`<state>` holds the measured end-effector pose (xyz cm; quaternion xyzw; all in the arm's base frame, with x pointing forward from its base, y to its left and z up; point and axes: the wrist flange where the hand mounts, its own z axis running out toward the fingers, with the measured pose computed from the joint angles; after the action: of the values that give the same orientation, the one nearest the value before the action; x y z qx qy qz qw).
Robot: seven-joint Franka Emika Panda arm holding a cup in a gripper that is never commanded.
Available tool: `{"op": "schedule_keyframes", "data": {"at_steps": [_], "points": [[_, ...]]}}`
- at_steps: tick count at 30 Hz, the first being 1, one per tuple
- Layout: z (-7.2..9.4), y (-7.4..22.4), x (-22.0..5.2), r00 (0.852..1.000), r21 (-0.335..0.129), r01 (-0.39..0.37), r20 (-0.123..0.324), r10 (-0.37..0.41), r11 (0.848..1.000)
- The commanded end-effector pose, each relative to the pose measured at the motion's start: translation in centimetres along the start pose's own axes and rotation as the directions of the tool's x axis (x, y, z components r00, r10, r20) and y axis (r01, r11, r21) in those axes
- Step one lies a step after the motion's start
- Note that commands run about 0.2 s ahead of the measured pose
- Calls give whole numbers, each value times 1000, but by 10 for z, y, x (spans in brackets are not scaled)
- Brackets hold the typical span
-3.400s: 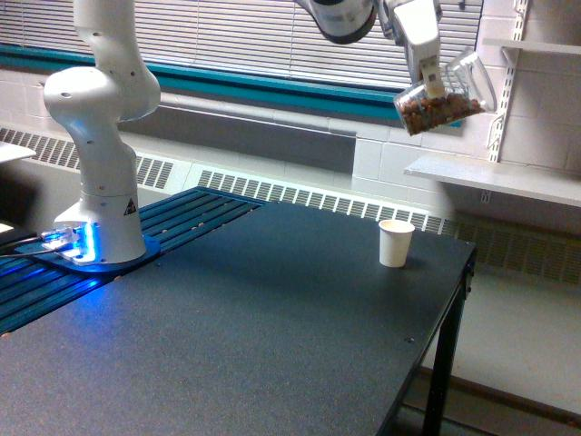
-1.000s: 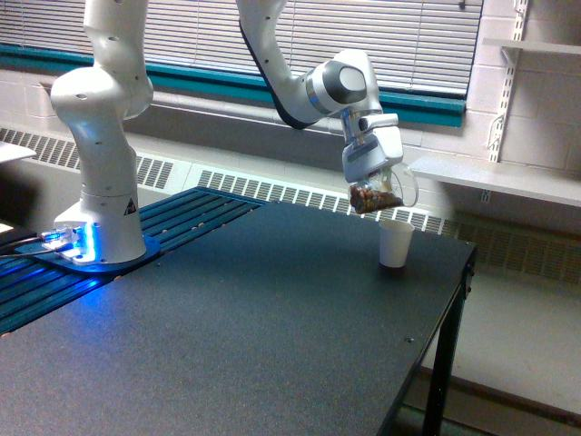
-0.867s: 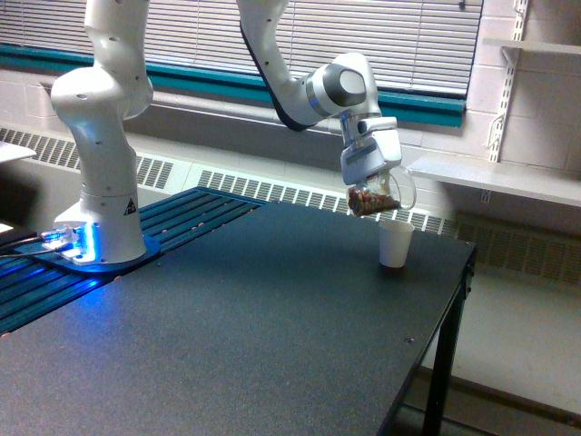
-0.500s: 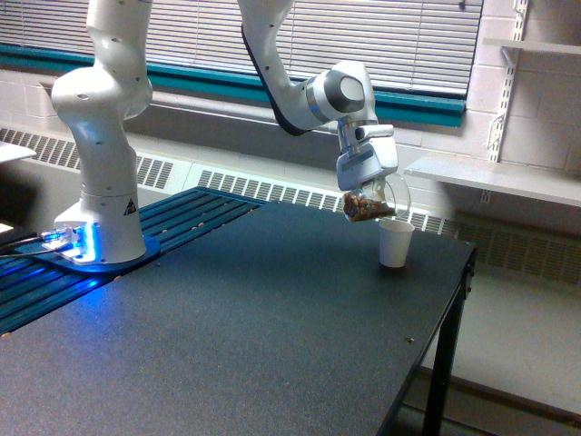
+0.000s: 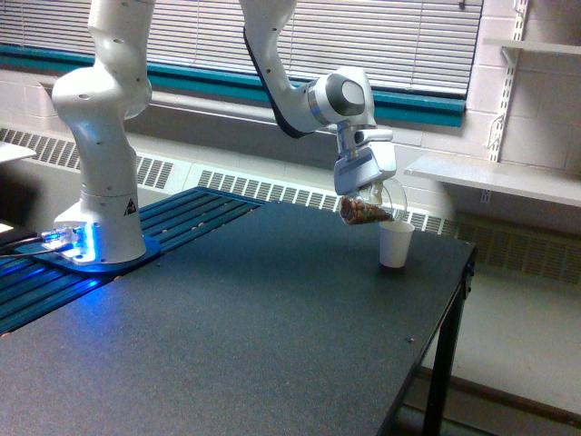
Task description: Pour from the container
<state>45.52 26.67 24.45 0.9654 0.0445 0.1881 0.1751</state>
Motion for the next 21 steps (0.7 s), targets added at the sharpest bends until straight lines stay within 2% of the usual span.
{"op": "schedule_keyframes", "data": {"at_steps": [1, 21], "points": [[-6, -6, 7, 999, -21, 44, -21, -44, 999], [-11, -27, 8, 987, -63, 153, -37, -155, 986]]}}
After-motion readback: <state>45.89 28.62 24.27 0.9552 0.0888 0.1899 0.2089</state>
